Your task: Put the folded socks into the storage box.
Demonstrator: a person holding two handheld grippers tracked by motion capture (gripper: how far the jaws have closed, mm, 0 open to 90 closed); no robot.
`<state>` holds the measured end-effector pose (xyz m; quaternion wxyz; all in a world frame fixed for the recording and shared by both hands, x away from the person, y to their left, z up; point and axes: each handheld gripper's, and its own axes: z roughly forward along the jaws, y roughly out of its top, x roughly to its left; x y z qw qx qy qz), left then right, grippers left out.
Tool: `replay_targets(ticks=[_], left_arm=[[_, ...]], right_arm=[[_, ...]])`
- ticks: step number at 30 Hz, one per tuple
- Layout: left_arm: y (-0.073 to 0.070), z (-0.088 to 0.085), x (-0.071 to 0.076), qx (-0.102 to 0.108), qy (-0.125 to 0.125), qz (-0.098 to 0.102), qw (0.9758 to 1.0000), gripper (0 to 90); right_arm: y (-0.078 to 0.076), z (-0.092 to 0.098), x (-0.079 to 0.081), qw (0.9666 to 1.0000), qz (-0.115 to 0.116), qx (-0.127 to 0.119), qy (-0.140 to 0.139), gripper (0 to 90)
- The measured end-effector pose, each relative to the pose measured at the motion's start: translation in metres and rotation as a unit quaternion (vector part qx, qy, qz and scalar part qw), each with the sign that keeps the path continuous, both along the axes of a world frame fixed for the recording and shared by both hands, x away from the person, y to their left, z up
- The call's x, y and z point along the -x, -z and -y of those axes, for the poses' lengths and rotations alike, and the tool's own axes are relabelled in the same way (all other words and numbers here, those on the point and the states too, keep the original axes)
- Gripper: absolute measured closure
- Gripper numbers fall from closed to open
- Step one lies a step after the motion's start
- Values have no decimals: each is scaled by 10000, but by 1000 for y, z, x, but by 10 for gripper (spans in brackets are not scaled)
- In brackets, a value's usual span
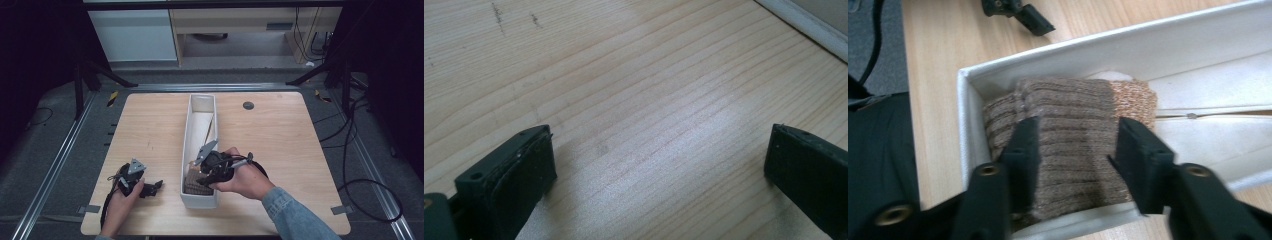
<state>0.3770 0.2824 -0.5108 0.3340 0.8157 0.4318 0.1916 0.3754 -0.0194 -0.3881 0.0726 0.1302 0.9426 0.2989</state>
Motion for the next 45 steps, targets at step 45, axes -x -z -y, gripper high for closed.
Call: replay_targets(ticks=[45], left_arm=[[0, 0, 0, -4, 1, 0, 10000, 0]], right_arm=[[-10, 111, -52, 9442, 1259, -855, 2922, 123]])
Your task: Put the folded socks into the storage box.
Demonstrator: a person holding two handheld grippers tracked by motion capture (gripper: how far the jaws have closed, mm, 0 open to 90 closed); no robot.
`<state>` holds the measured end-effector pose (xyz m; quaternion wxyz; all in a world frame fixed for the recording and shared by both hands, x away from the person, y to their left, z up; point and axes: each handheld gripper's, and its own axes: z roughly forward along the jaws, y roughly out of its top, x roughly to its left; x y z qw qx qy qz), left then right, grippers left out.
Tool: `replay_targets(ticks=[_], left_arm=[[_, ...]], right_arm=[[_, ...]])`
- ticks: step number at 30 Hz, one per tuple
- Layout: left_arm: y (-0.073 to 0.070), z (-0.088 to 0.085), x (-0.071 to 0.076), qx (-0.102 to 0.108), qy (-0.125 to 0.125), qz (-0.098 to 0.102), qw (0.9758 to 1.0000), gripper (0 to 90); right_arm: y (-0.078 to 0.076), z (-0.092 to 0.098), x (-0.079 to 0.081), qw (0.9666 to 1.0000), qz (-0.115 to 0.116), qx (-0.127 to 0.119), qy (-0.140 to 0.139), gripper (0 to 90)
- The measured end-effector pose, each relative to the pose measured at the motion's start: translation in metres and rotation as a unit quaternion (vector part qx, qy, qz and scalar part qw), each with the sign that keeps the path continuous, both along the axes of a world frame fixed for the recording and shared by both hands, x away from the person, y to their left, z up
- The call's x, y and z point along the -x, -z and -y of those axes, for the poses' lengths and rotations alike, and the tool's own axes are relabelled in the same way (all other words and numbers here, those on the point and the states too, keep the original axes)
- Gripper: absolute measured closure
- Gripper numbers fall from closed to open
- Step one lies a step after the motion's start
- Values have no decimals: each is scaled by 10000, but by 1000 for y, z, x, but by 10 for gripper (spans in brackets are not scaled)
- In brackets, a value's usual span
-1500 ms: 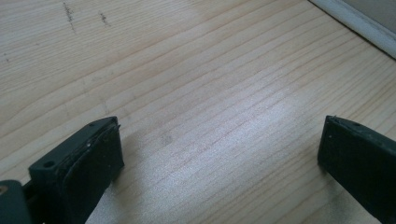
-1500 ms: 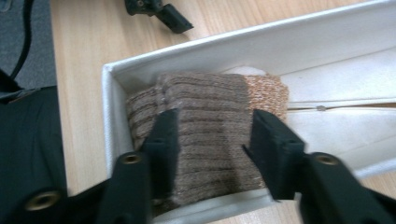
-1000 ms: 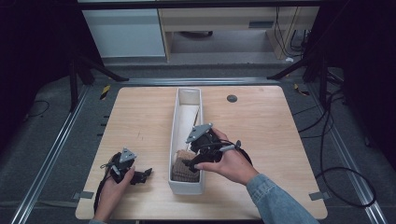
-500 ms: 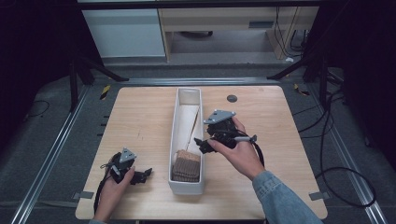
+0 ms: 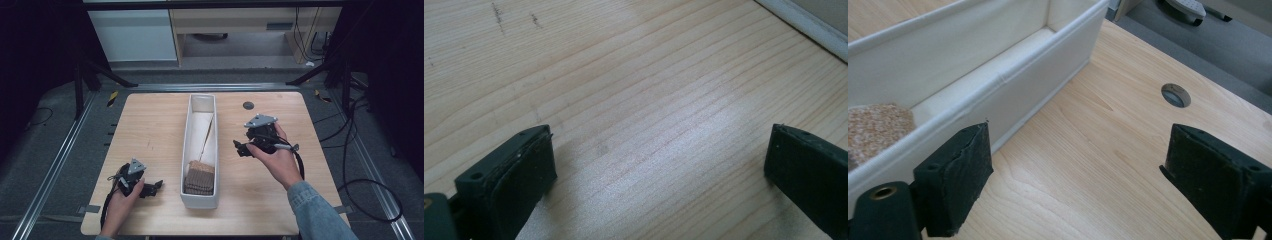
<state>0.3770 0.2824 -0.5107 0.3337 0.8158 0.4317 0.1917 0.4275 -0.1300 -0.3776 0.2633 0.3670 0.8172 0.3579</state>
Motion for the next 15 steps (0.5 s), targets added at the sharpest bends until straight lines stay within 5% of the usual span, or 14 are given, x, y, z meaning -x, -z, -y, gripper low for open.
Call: replay_targets(ticks=[15], left_arm=[[0, 0, 0, -9, -1, -7, 10000, 0]], right_arm=[[60, 35, -4, 9980, -446, 24, 449, 173]])
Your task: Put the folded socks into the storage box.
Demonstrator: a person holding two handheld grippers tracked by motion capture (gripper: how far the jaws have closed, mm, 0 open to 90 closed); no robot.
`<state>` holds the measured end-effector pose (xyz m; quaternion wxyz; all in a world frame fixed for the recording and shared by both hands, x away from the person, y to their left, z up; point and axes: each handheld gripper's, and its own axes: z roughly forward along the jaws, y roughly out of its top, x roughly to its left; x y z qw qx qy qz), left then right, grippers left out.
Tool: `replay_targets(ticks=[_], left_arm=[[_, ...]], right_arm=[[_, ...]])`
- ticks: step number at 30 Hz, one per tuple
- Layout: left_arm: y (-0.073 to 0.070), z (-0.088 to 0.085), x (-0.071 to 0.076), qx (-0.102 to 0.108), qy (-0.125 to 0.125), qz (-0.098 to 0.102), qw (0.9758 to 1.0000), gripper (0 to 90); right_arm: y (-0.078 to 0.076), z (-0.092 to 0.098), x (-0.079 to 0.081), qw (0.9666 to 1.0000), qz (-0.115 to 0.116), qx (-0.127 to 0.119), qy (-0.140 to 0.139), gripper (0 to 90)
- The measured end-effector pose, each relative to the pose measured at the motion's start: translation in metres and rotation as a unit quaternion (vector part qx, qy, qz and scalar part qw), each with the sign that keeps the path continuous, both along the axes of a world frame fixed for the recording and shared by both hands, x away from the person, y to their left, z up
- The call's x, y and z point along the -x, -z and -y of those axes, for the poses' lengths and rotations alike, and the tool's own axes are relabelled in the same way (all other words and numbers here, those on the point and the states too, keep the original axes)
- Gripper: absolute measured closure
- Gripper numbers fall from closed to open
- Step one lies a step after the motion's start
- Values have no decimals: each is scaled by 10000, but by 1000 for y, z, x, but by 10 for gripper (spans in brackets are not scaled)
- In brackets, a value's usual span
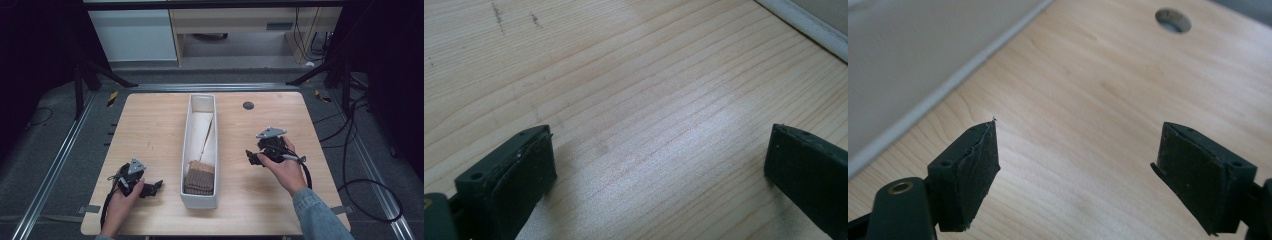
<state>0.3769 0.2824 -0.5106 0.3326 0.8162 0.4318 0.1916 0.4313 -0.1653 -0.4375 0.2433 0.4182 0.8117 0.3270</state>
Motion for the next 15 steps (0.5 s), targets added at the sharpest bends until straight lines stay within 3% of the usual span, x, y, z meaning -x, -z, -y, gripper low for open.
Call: replay_targets(ticks=[7, 15], left_arm=[[0, 0, 0, 0, 1, -1, 10000, 0], [0, 0, 0, 0, 0, 0, 10000, 0]], right_arm=[[35, 9, 0, 9996, -235, -19, 170, 185], [53, 17, 3, 9988, -345, -162, 295, 185]])
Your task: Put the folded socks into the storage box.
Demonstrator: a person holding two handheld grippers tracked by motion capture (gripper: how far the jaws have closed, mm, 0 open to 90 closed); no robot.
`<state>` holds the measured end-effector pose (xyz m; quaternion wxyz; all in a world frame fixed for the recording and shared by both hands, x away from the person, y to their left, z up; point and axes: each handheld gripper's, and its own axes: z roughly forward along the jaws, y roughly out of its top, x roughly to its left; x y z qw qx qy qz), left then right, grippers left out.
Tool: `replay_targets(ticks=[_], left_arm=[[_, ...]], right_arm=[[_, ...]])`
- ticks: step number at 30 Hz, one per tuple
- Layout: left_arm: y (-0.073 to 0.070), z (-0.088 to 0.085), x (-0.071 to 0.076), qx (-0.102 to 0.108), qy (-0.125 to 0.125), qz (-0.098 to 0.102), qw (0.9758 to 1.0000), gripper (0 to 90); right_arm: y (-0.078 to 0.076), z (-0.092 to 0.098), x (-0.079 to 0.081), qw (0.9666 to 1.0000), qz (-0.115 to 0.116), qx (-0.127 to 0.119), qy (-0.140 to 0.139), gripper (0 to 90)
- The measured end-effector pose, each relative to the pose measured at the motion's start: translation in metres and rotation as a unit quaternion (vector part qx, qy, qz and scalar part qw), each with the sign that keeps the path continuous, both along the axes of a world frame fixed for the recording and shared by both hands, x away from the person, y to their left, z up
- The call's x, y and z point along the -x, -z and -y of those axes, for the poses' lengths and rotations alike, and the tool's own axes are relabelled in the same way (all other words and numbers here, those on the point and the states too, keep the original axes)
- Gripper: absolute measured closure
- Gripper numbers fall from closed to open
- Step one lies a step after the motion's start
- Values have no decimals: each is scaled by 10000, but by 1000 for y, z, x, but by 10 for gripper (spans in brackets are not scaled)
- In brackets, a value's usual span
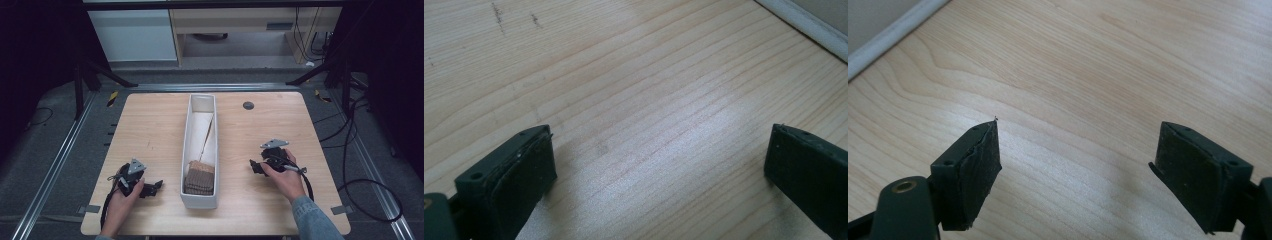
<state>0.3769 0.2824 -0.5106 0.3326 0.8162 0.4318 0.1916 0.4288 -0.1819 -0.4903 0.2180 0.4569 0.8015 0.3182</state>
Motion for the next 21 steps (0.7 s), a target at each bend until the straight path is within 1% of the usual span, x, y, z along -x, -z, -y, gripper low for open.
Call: replay_targets(ticks=[4, 6, 8, 9, 11, 13, 15, 16, 20, 21], left_arm=[[0, 0, 0, 1, -1, -1, 10000, 0], [0, 0, 0, 1, 0, -1, 10000, 0], [0, 0, 0, 0, -1, -1, 10000, 0], [0, 0, 0, 1, -1, -1, 10000, 0], [0, 0, 0, 1, -1, -1, 10000, 0], [0, 0, 0, 2, -2, -1, 10000, 0], [0, 0, 0, 1, -1, -1, 10000, 0], [0, 0, 0, 0, 0, -1, 10000, 0], [0, 0, 0, 0, 1, -1, 10000, 0], [0, 0, 0, 1, 0, -1, 10000, 0]], right_arm=[[8, 5, 1, 9999, -6, -84, 106, 170], [13, 8, 0, 9997, 13, -164, 184, 158], [14, 9, 0, 9995, -16, -201, 229, 156], [16, 10, 0, 9995, 0, -172, 253, 153], [20, 13, -1, 9990, -13, -303, 330, 132], [21, 14, -1, 9989, 26, -314, 351, 129], [22, 15, 0, 9983, 23, -395, 431, 112], [23, 15, 0, 9984, 104, -352, 433, 107], [23, 13, 2, 9980, 80, -347, 529, 84], [23, 13, 4, 9979, 52, -367, 534, 83]])
